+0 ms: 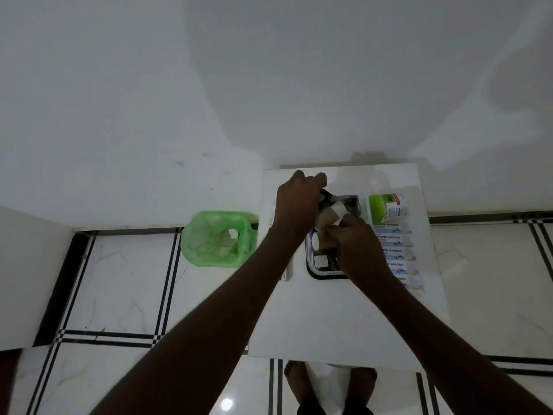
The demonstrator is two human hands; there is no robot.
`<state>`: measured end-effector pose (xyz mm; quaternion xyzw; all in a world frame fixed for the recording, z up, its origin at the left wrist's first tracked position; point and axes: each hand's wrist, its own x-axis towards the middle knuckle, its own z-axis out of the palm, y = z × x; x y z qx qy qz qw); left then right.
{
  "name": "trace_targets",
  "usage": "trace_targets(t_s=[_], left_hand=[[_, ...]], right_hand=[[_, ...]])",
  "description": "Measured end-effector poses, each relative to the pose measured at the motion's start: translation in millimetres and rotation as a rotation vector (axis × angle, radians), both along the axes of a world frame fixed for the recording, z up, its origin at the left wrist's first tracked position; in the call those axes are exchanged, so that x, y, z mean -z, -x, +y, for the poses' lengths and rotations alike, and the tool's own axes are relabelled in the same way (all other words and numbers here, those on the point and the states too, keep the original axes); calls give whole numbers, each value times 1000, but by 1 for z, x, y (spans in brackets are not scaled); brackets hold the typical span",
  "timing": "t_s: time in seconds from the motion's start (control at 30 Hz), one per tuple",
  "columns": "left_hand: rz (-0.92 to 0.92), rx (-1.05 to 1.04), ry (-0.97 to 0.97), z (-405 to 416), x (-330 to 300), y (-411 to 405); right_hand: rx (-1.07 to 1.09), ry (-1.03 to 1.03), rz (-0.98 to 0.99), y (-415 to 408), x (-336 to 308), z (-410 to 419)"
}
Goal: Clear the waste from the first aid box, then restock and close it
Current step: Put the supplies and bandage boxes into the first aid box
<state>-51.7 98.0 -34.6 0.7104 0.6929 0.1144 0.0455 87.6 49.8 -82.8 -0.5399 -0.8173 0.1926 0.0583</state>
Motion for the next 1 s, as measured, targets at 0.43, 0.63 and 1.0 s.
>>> trace_targets(t_s=[0.43,0.63,1.0], left_hand=[[253,335,97,13,25,-15],[279,284,18,9,29,-14],[179,180,-84,8,24,-8]], right_hand=[[-98,-29,-36,-4,3,10],[-93,-3,24,-1,9,10],[-111,-86,19,-9,-4,7]])
